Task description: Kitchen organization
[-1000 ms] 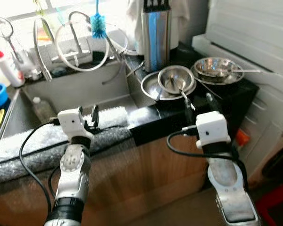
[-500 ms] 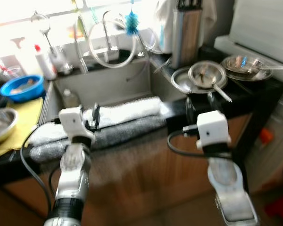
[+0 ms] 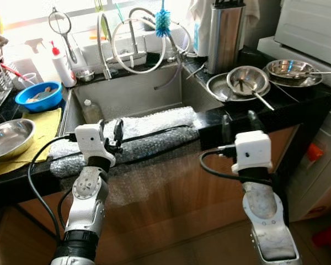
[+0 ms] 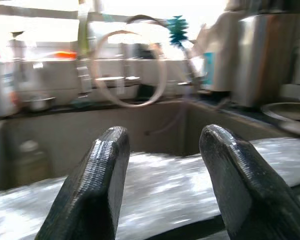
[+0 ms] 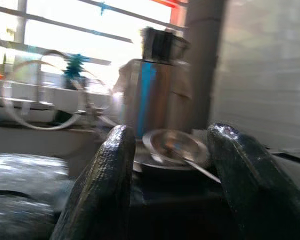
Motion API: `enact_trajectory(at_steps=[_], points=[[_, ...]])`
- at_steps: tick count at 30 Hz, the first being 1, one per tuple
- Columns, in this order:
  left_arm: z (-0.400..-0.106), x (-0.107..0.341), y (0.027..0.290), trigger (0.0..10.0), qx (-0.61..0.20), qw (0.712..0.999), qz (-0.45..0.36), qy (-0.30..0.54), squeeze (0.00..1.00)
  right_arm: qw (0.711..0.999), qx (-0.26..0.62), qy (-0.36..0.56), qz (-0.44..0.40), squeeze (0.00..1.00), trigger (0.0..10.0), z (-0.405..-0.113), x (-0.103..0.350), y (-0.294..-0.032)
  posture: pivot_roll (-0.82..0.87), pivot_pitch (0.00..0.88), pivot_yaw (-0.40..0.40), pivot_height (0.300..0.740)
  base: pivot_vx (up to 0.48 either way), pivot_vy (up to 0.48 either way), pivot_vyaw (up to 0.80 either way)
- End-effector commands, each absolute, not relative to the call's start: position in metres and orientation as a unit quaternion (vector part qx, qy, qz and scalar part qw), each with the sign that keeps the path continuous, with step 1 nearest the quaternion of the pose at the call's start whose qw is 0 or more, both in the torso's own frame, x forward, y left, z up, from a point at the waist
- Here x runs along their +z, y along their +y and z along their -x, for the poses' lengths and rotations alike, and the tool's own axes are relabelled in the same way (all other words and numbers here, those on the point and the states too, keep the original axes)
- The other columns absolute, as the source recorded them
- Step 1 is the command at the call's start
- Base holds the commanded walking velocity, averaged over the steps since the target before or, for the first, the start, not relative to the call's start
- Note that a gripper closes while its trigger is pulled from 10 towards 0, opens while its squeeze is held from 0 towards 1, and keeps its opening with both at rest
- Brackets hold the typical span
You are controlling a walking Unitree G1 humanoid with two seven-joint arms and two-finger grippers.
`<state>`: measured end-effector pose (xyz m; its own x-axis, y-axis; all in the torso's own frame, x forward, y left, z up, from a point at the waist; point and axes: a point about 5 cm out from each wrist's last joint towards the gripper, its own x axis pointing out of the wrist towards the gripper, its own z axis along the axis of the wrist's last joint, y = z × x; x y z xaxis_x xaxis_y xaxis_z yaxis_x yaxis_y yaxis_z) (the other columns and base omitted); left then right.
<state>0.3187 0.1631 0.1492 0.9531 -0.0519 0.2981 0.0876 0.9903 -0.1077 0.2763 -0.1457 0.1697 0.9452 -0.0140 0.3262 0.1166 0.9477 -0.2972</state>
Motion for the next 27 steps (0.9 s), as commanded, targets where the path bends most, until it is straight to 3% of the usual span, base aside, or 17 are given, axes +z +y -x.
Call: enact_trajectory(at_steps=[1,3,27], points=[[-0.3187,0.1554,0.1620,10.0,-0.045,0.986,0.045,-0.156,0.00,0.976,-0.040,-0.154,0.147,0.00,10.0,-0.2772,0.1675,-0.1471,-0.11,0.000,0.135,0.740,0.000,0.000,-0.80],[-0.3187,0.1554,0.1619,10.0,-0.045,0.986,0.045,-0.156,0.00,0.976,-0.040,-0.154,0.146,0.00,10.0,-0.2772,0.1675,-0.1471,-0.11,0.000,0.135,0.740,0.000,0.000,-0.80],[-0.3197,0.1552,0.1599,10.0,-0.056,0.986,0.040,-0.150,0.00,0.972,-0.027,-0.166,0.164,0.00,10.0,-0.2779,0.1668,-0.1414,-0.12,0.000,0.162,0.740,0.000,0.000,0.00]])
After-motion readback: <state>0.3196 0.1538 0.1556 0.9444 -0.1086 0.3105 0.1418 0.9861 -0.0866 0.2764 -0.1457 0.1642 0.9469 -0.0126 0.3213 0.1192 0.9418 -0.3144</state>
